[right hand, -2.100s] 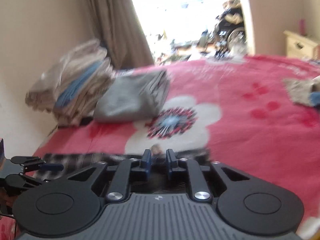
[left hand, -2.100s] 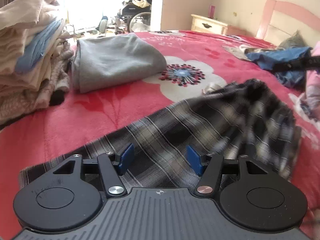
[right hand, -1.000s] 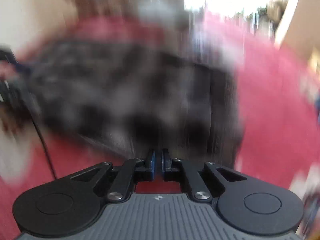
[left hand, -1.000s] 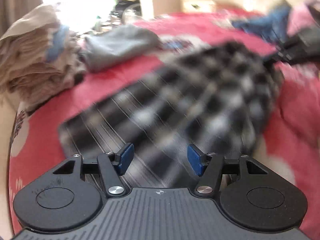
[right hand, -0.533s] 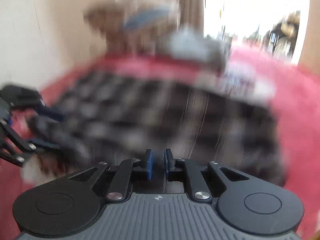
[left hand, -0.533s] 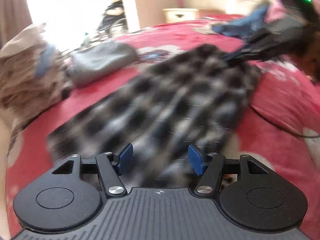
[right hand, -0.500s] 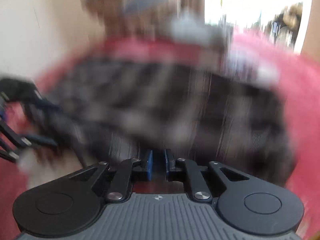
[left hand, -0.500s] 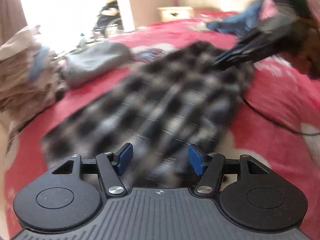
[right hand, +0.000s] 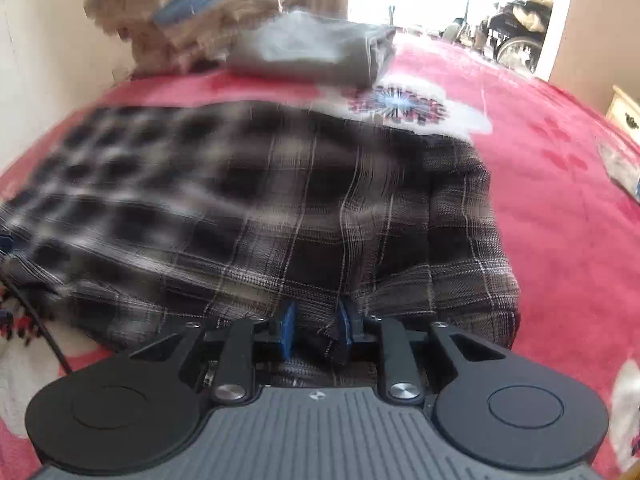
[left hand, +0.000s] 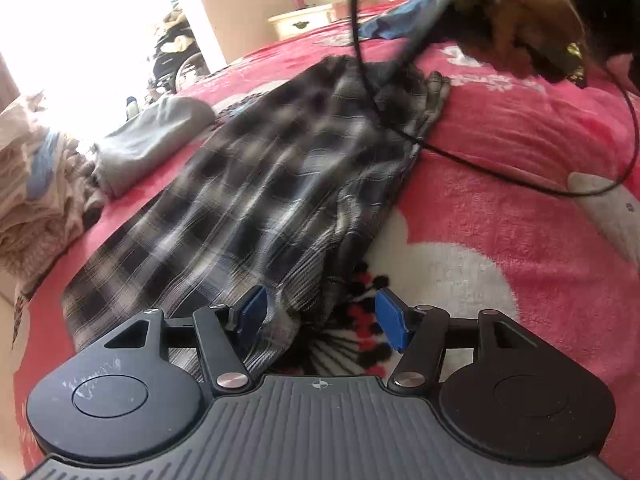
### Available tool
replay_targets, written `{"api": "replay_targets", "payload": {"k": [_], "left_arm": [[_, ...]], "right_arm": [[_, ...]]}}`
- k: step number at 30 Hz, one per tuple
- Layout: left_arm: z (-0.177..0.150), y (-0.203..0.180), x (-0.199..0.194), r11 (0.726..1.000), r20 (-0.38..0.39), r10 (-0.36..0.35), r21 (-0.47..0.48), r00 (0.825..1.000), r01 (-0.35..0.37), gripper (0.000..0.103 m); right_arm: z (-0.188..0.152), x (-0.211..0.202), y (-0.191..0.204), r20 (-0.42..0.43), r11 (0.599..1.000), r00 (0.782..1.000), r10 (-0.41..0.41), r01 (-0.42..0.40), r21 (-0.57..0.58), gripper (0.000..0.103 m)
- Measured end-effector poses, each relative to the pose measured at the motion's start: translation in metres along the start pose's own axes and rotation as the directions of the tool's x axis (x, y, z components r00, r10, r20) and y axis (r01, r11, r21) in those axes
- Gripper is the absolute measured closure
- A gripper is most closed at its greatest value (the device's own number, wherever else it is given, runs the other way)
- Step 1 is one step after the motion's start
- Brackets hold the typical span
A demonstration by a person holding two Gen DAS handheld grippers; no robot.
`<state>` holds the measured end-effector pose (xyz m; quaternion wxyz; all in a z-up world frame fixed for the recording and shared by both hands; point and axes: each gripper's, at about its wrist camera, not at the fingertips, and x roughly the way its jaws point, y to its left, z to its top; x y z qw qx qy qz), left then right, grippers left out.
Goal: Fold clothes
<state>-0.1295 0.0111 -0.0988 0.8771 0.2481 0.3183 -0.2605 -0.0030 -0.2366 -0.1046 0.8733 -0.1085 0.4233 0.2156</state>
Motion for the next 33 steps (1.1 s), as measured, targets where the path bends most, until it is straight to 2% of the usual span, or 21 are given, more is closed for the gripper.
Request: {"api": "replay_targets", "payload": {"k": [1, 4, 6, 8, 10, 12, 14, 16, 18, 20, 22, 24, 26, 29, 33], "left_arm": [[-0.001, 0.003, -0.003, 1.000, -0.005, 0.006, -0.016, 1.000, -0.006, 0.043], [-0.003, 0.018, -0.013, 0.997, -0.018, 0.032, -0.074, 0.999, -0.034, 0.042], [-0.005, 0.031, -0.022, 0.989, -0.027, 0.051, -0.136, 0.998, -0.054, 0.042], [-0.011, 0.046, -0.029, 0.971, -0.051, 0.064, -0.226, 0.997, -0.074, 0.042], [-0.023, 0.064, -0.038, 0.937, -0.073, 0.079, -0.336, 0.994, -0.099, 0.042], [-0.036, 0.084, -0.044, 0.885, -0.090, 0.084, -0.451, 0.992, -0.116, 0.042], [-0.050, 0.108, -0.049, 0.812, -0.110, 0.078, -0.570, 0.991, -0.127, 0.042], [-0.063, 0.129, -0.049, 0.734, -0.121, 0.060, -0.668, 0.991, -0.126, 0.042], [-0.072, 0.147, -0.047, 0.661, -0.129, 0.044, -0.739, 0.991, -0.125, 0.042], [-0.079, 0.162, -0.043, 0.602, -0.132, 0.026, -0.790, 0.991, -0.121, 0.042], [-0.083, 0.174, -0.040, 0.553, -0.132, 0.019, -0.824, 0.991, -0.121, 0.042], [-0.087, 0.181, -0.040, 0.522, -0.120, 0.015, -0.846, 0.993, -0.110, 0.042], [-0.092, 0.187, -0.041, 0.498, -0.104, 0.011, -0.862, 0.994, -0.096, 0.042], [-0.095, 0.191, -0.039, 0.489, -0.091, 0.003, -0.868, 0.996, -0.081, 0.042], [-0.101, 0.196, -0.034, 0.478, -0.089, -0.010, -0.875, 0.996, -0.074, 0.042]], "right_arm": [[0.008, -0.004, 0.001, -0.016, 1.000, 1.000, -0.003, 0.003, -0.005, 0.079], [0.034, -0.025, -0.002, 0.105, 0.999, 0.994, 0.028, -0.031, 0.034, 0.079], [0.051, -0.031, -0.007, 0.161, 0.994, 0.984, 0.072, -0.084, 0.070, 0.077], [0.073, -0.029, 0.001, 0.205, 0.983, 0.965, 0.166, -0.179, 0.048, 0.077], [0.091, -0.023, 0.011, 0.232, 0.963, 0.937, 0.261, -0.268, -0.002, 0.075], [0.104, -0.012, 0.039, 0.225, 0.929, 0.901, 0.370, -0.358, -0.094, 0.072], [0.110, 0.003, 0.073, 0.182, 0.877, 0.861, 0.474, -0.443, -0.188, 0.070], [0.104, 0.016, 0.112, 0.122, 0.828, 0.837, 0.534, -0.488, -0.276, 0.070], [0.090, 0.020, 0.154, 0.057, 0.776, 0.820, 0.570, -0.514, -0.365, 0.070], [0.076, 0.025, 0.190, -0.007, 0.722, 0.802, 0.597, -0.541, -0.432, 0.070], [0.057, 0.023, 0.217, -0.058, 0.672, 0.788, 0.612, -0.558, -0.488, 0.070], [0.040, 0.017, 0.232, -0.082, 0.631, 0.777, 0.624, -0.562, -0.534, 0.064], [0.023, 0.006, 0.242, -0.065, 0.613, 0.781, 0.621, -0.536, -0.580, 0.054], [0.002, -0.002, 0.254, -0.012, 0.612, 0.788, 0.616, -0.488, -0.622, 0.043], [-0.012, 0.013, 0.276, 0.025, 0.603, 0.845, 0.534, -0.360, -0.712, 0.040]]}}
